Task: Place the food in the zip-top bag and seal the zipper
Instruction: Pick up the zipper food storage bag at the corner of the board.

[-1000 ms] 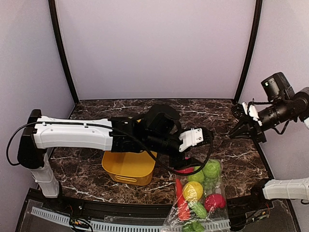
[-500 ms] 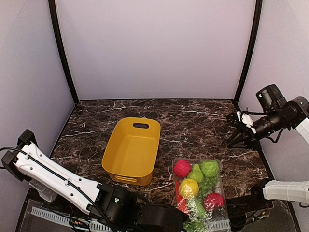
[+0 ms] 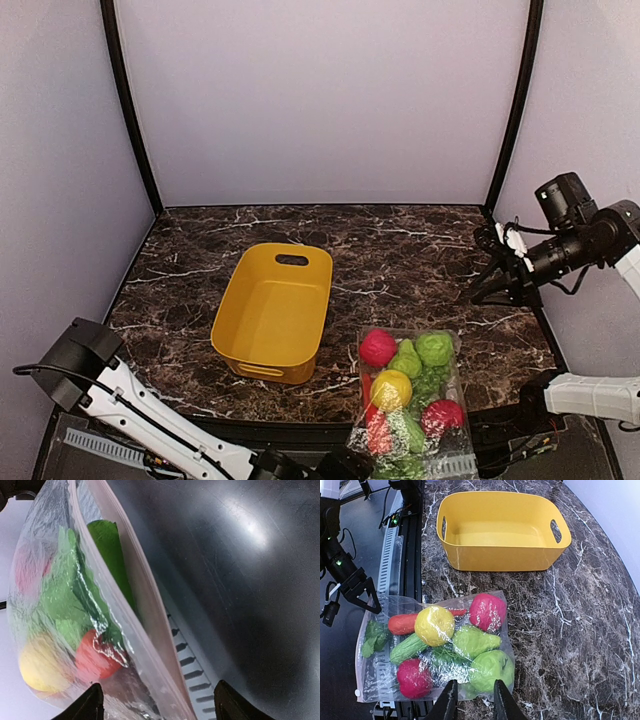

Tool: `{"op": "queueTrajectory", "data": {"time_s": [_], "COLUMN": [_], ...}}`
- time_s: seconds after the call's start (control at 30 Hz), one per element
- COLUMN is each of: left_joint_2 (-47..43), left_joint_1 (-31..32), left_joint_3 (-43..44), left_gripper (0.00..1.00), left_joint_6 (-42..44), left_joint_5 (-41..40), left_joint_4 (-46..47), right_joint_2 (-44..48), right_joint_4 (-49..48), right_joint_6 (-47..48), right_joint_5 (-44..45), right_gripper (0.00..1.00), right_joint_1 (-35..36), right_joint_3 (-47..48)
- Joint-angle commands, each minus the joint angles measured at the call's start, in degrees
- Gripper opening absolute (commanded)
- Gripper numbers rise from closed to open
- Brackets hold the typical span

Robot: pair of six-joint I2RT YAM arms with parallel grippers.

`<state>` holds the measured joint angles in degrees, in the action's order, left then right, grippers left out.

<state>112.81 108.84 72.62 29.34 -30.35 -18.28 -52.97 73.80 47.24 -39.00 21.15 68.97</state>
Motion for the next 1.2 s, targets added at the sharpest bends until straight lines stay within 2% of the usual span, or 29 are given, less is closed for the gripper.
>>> {"op": "queueTrajectory", "data": {"time_s": [0.0,0.03,0.1,0.17,0.27,0.3,0.37,0.43,0.5,0.57,0.6,0.67,0.73,0.93,1.1,1.17], "left_joint_2": [4.18,4.83,5.46,3.96,-0.62,-1.44,-3.73,-6.54,-8.56,-9.86,-10.01,-10.28,-10.4,-11.65,-12.27,-12.75], "left_joint_1": [1.66,1.84,1.9,1.86,1.16,0.33,-1.22,-2.88,-4.83,-7.7,-10.49,-14.89,-19.41,-32.86,-42.45,-45.08], "left_joint_3": [-1.12,-0.78,-0.89,-2.38,-4.82,-5.0,-4.3,-3.0,-0.64,4.38,9.1,15.37,20.69,29.87,28.67,26.37], "left_gripper": [0.72,0.7,0.53,0.41,0.27,0.19,0.07,0.02,0.01,0.01,0.01,0.01,0.01,0.01,0.01,0.01], "left_joint_6": [1.6,2.58,4.96,9.05,13.29,13.13,11.64,10.53,8.83,3.08,-2.05,-9.1,-14.4,-26.56,-32.96,-34.65], "left_joint_5": [-16.26,-23.14,-31.24,-34.94,-34.96,-34.65,-33.5,-31.82,-29.45,-25.44,-21.5,-14.51,-7.05,10.38,20.18,23.18], "left_joint_4": [5.52,7.75,12.32,18.92,26.58,27.37,26.14,24.78,22.2,13.85,5.93,-3.26,-9.06,-12.58,-13.18,-11.46], "right_joint_2": [0.4,0.48,0.7,1.14,1.65,1.7,1.6,1.27,0.68,-0.37,-1.08,-2.67,-4.69,-12.83,-21.19,-23.46], "right_joint_4": [0.98,1.05,1.08,1.08,1.17,1.17,1.17,1.15,1.19,1.41,1.42,1.34,1.11,2.17,5.05,5.98], "right_joint_6": [-0.58,-0.57,-0.64,-0.86,-1.14,-1.25,-1.28,-1.28,-1.28,-1.21,-1.27,-1.32,-1.72,-2.65,-1.88,-0.77], "right_joint_5": [-2.48,-2.52,-2.48,-2.61,-3.36,-3.58,-3.71,-3.59,-3.33,-2.99,-2.63,-2.21,-1.79,-4.85,-13.01,-17.39], "right_gripper": [0.24,0.24,0.24,0.24,0.24,0.24,0.23,0.22,0.22,0.21,0.21,0.21,0.21,0.22,0.24,0.29], "right_joint_1": [-0.91,-1.02,-1.14,-1.37,-1.59,-1.57,-1.63,-1.6,-1.64,-1.63,-1.63,-1.62,-1.63,-4.51,-11.14,-12.95], "right_joint_3": [2.03,2.0,1.84,1.63,1.68,1.8,2.1,2.73,4.24,6.19,7.27,9.55,12.02,21.38,27.89,27.28]}}
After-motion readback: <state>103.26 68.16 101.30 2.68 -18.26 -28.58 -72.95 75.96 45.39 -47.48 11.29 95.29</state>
